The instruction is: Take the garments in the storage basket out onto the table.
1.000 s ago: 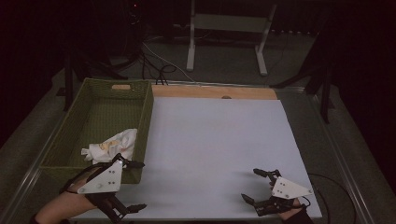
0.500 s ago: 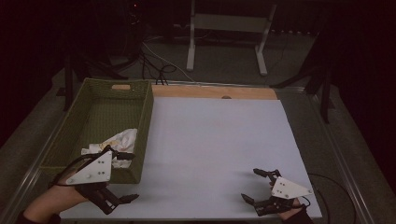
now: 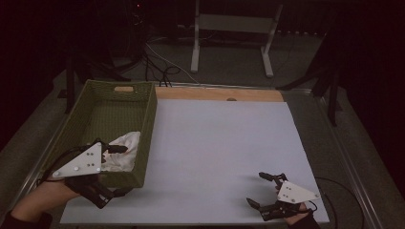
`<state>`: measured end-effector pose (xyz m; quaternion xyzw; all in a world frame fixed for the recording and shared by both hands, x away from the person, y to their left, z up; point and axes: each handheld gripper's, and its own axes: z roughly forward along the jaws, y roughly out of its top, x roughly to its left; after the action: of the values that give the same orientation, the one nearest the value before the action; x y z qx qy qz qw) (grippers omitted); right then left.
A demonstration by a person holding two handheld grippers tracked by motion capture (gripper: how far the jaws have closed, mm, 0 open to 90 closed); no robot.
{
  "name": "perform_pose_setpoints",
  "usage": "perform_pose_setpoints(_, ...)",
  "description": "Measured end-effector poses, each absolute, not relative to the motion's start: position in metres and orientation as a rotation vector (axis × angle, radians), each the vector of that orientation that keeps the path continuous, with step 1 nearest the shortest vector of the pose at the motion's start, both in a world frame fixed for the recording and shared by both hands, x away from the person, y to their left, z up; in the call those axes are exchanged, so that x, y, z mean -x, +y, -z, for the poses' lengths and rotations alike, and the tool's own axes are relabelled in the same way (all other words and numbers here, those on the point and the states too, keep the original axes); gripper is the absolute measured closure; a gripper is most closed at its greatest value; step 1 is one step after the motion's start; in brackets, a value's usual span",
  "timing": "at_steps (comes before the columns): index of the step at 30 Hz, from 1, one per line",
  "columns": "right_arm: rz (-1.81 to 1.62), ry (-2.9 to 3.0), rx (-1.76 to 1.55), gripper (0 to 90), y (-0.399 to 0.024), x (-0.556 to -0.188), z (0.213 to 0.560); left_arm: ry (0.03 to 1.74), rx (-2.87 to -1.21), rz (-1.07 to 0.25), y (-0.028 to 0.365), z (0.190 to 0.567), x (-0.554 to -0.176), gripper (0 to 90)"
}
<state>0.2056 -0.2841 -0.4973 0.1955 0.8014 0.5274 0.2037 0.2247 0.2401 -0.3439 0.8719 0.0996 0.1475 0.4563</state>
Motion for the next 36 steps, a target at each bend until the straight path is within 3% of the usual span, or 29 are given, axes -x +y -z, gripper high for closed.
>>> perform_pose_setpoints(17,-1.464,2.239,-0.538,9.3,-0.283,-0.206,0.498,0.389,-2.134,-0.476,0.268,0.344,-0.253,0.3)
perform_pose_setpoints(36,-1.458,2.245,-0.54,9.3,-0.282,-0.205,0.497,0.654,-2.141,-0.496,0.289,0.371,-0.294,0.3)
